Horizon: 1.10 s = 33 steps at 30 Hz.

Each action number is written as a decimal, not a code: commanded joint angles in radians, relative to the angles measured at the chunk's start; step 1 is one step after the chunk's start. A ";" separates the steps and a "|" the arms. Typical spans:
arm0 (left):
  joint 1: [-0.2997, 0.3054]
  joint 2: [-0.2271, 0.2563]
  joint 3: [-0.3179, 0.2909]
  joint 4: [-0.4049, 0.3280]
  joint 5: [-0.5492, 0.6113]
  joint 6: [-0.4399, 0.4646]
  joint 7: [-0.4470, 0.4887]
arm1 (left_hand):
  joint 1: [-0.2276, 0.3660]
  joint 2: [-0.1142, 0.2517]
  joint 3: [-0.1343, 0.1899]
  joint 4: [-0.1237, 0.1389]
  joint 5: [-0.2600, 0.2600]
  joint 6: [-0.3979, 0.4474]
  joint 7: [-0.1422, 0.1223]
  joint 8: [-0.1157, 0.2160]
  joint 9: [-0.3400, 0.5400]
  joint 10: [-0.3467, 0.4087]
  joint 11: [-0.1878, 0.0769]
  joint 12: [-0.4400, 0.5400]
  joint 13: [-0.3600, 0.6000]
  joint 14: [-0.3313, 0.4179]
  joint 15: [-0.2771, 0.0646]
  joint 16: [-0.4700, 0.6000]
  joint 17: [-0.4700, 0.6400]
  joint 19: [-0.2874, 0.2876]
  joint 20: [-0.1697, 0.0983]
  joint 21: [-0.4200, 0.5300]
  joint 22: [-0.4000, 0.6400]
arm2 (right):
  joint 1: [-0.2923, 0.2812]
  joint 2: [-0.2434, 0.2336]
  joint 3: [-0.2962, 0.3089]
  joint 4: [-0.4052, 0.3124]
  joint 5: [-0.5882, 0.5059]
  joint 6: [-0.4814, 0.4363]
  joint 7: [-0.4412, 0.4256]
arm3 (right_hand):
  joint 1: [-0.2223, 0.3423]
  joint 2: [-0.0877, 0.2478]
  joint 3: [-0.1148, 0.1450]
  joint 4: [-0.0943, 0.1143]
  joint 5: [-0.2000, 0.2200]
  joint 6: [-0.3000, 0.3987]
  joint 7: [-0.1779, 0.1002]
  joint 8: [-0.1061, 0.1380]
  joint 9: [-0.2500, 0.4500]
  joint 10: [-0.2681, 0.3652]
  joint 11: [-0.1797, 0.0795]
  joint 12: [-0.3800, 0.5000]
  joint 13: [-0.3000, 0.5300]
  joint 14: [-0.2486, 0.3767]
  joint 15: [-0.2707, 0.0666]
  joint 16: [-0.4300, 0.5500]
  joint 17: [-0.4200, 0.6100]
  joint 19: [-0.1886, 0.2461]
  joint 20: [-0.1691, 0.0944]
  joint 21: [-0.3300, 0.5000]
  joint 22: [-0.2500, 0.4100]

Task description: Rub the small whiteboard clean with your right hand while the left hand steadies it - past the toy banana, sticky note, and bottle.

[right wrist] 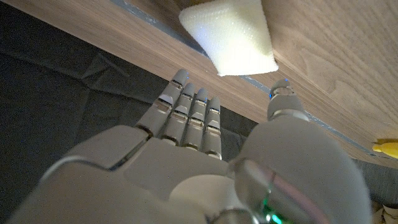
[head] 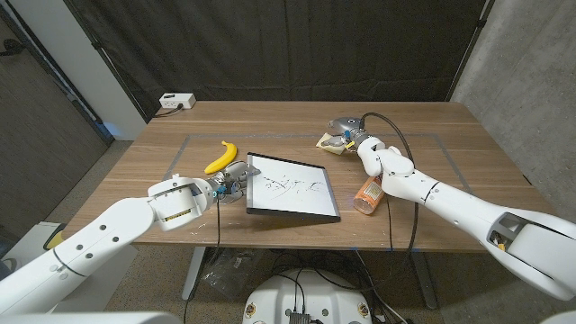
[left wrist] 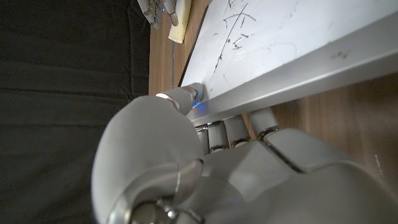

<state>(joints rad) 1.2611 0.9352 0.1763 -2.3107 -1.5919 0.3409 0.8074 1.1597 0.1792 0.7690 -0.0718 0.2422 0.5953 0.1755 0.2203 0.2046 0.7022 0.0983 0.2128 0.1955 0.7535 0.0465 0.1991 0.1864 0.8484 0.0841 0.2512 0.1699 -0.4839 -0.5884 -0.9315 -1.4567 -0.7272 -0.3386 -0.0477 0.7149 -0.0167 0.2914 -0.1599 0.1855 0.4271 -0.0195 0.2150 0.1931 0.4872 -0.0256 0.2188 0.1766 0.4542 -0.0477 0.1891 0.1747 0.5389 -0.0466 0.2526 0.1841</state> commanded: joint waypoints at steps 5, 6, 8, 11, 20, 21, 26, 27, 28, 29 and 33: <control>0.007 -0.002 -0.001 -0.006 0.000 -0.004 -0.012 | -0.003 -0.002 0.009 0.000 0.003 0.015 0.027 -0.002 0.002 0.008 -0.002 -0.003 0.002 0.009 0.002 -0.005 -0.001 0.001 0.002 -0.004 0.004 | 0.038 0.030 -0.047 0.076 -0.009 -0.026 0.033 | 0.012 -0.001 0.007 0.003 0.004 0.020 0.001 0.006 0.001 0.017 0.000 0.009 0.003 0.016 -0.023 0.004 0.004 0.011 -0.060 0.004 0.005; 0.007 -0.001 -0.001 -0.007 0.000 -0.004 -0.014 | -0.003 -0.002 0.009 0.000 0.003 0.015 0.027 -0.002 0.002 0.008 0.001 -0.003 0.002 0.007 0.001 -0.006 -0.001 0.001 0.002 -0.004 0.004 | 0.040 0.029 -0.050 0.078 -0.009 -0.026 0.037 | 0.012 0.000 0.007 0.003 0.004 0.020 0.000 0.006 0.001 0.017 -0.001 0.009 0.003 0.017 -0.025 0.005 0.004 0.013 -0.059 0.004 0.005; 0.009 -0.002 -0.002 -0.008 0.002 -0.005 -0.012 | -0.004 -0.002 0.010 0.000 0.003 0.016 0.027 -0.002 0.002 0.008 0.002 -0.004 0.002 0.007 0.000 -0.006 -0.001 0.001 0.002 -0.005 0.004 | 0.042 0.030 -0.053 0.079 -0.009 -0.031 0.039 | 0.012 0.000 0.007 0.004 0.003 0.022 -0.001 0.006 0.001 0.018 0.000 0.008 0.003 0.022 -0.026 0.006 0.005 0.017 -0.060 0.006 0.005; 0.010 -0.001 -0.004 -0.006 0.000 -0.005 -0.014 | -0.004 -0.002 0.011 0.000 0.003 0.016 0.027 -0.003 0.002 0.009 0.002 -0.004 0.002 0.005 0.000 -0.007 -0.001 0.001 0.002 -0.005 0.004 | 0.044 0.032 -0.059 0.080 -0.010 -0.040 0.044 | 0.020 0.003 0.011 0.002 0.004 0.032 -0.002 0.007 0.000 0.027 -0.002 0.009 0.003 0.032 -0.028 0.007 0.004 0.027 -0.062 0.009 0.006; 0.005 0.002 -0.004 0.000 -0.007 0.003 -0.025 | -0.007 -0.004 0.013 0.000 0.004 0.019 0.026 -0.004 0.002 0.009 -0.001 -0.005 0.002 0.003 0.001 -0.009 -0.002 0.000 0.003 -0.008 0.004 | 0.050 0.044 -0.070 0.110 0.008 -0.059 0.052 | 0.048 0.015 0.025 0.000 0.005 0.079 -0.007 0.017 -0.001 0.059 -0.006 0.013 0.002 0.052 -0.028 0.006 0.005 0.078 -0.064 0.024 0.004; 0.006 0.003 -0.005 0.000 -0.008 0.003 -0.026 | -0.008 -0.004 0.013 0.000 0.004 0.019 0.026 -0.005 0.002 0.009 -0.001 -0.005 0.002 0.004 0.000 -0.009 -0.002 0.000 0.004 -0.008 0.004 | 0.050 0.044 -0.069 0.110 0.012 -0.059 0.052 | 0.062 0.024 0.033 -0.001 0.005 0.086 -0.008 0.016 -0.002 0.076 -0.003 0.016 0.002 0.065 -0.027 0.008 0.005 0.092 -0.066 0.027 0.004; 0.005 0.004 -0.004 0.005 -0.009 0.005 -0.034 | -0.010 -0.005 0.015 0.000 0.004 0.020 0.026 -0.006 0.001 0.008 -0.002 -0.007 0.002 0.004 -0.001 -0.009 -0.002 -0.001 0.004 -0.009 0.004 | 0.044 0.048 -0.064 0.112 0.029 -0.065 0.034 | 0.093 0.061 0.053 0.006 0.001 0.176 -0.013 0.035 -0.003 0.140 -0.017 0.024 0.001 0.150 -0.051 0.024 0.008 0.156 -0.091 0.047 0.005; 0.005 0.004 -0.003 0.006 -0.010 0.006 -0.036 | -0.010 -0.005 0.015 0.000 0.004 0.020 0.026 -0.006 0.001 0.008 -0.002 -0.007 0.002 0.004 -0.001 -0.009 -0.002 -0.001 0.004 -0.010 0.004 | 0.043 0.048 -0.062 0.112 0.036 -0.061 0.031 | 0.093 0.069 0.055 0.011 0.000 0.185 -0.011 0.034 -0.003 0.156 -0.022 0.026 0.000 0.175 -0.056 0.029 0.010 0.173 -0.098 0.053 0.005; 0.004 0.004 -0.003 0.007 -0.012 0.007 -0.037 | -0.010 -0.005 0.015 0.000 0.004 0.020 0.026 -0.006 0.001 0.008 -0.002 -0.007 0.002 0.004 0.000 -0.009 -0.002 -0.001 0.004 -0.010 0.004 | 0.043 0.048 -0.061 0.112 0.039 -0.061 0.027 | 0.094 0.080 0.058 0.015 0.000 0.201 -0.015 0.037 -0.004 0.168 -0.021 0.027 0.000 0.183 -0.064 0.029 0.011 0.181 -0.104 0.057 0.006; 0.004 0.004 -0.003 0.008 -0.013 0.007 -0.037 | -0.011 -0.005 0.015 0.000 0.004 0.021 0.026 -0.006 0.001 0.009 -0.002 -0.007 0.002 0.004 0.000 -0.009 -0.002 -0.002 0.004 -0.010 0.004 | 0.042 0.048 -0.062 0.112 0.040 -0.060 0.022 | 0.096 0.096 0.063 0.019 0.000 0.216 -0.017 0.039 -0.004 0.174 -0.024 0.026 0.000 0.193 -0.071 0.031 0.013 0.190 -0.109 0.061 0.008; 0.006 0.007 -0.005 0.008 -0.015 0.009 -0.040 | -0.012 -0.005 0.016 0.000 0.004 0.020 0.026 -0.007 0.001 0.008 -0.002 -0.007 0.002 -0.002 0.000 -0.011 -0.002 -0.002 0.005 -0.011 0.004 | 0.041 0.044 -0.060 0.104 0.050 -0.053 0.016 | 0.093 0.173 0.085 0.045 -0.001 0.265 -0.031 0.043 -0.005 0.195 -0.033 0.021 -0.001 0.213 -0.078 0.030 0.020 0.186 -0.119 0.064 0.014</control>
<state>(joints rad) 1.2672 0.9378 0.1732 -2.3083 -1.6000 0.3434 0.7776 1.1558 0.1752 0.7745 -0.0716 0.2420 0.6040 0.1736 0.2140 0.2047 0.7022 0.0983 0.2059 0.1955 0.7568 0.0499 0.1890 0.1813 0.8448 0.0875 0.2434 0.1702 -0.4382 -0.5453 -0.9927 -1.3534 -0.7059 -0.3940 -0.0140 0.8087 0.1094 0.3628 -0.1271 0.1842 0.6529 -0.0375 0.2500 0.1817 0.6643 -0.0590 0.2381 0.1748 0.6518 -0.0631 0.2154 0.1888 0.7177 -0.0715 0.3086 0.1933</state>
